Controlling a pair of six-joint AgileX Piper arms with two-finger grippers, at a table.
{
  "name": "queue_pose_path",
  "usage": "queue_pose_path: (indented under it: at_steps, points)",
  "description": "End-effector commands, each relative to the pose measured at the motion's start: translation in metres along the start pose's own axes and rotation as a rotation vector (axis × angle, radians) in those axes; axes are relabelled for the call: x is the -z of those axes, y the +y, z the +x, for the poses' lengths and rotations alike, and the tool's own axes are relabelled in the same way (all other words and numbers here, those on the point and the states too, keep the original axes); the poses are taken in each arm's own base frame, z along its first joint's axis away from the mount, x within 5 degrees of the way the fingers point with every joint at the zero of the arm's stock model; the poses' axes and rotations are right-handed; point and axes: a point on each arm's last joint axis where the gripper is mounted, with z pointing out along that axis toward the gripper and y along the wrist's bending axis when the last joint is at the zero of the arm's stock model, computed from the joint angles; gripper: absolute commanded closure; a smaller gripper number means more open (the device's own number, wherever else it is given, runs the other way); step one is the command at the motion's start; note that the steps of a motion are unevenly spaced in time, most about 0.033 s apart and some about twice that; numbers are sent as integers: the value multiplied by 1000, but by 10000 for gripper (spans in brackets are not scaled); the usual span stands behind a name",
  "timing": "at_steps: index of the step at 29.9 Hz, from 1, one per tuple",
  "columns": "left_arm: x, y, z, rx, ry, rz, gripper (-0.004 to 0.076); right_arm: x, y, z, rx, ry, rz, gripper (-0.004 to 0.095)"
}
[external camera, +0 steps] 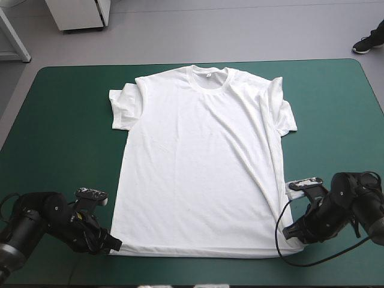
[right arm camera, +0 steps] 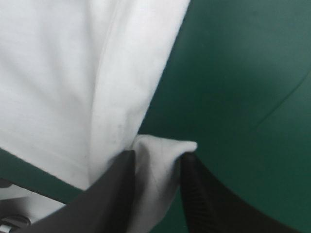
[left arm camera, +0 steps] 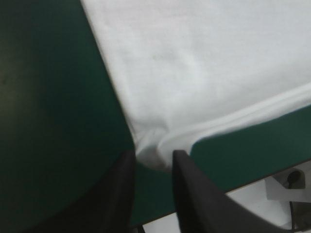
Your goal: Fold the cloth
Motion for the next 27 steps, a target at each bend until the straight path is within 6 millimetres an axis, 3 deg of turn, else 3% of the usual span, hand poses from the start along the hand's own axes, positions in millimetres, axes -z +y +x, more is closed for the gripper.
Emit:
queue_pose_path:
  at_steps: [1,3,8,12,16,19,27]
  points:
    - [29,-10,5,18,-69,12,308,34,6,-9,-8,-102,-2,398]
    - [53,-12,0,0,-176,-25,237,55,8,-18,-12,-180,14,348]
    - [110,-4,-25,-23,-391,-242,227,102,3,-39,14,-341,140,349]
    - [132,0,-59,-37,-511,-317,227,129,-5,-61,-5,-418,249,349]
    - [128,4,-96,-46,-556,-316,227,138,-8,-80,-8,-478,276,350]
    - [115,9,-120,-63,-562,-306,227,135,-11,-93,-5,-523,278,351]
    - [59,24,-173,-99,-489,-274,230,109,-20,-123,7,-481,270,358]
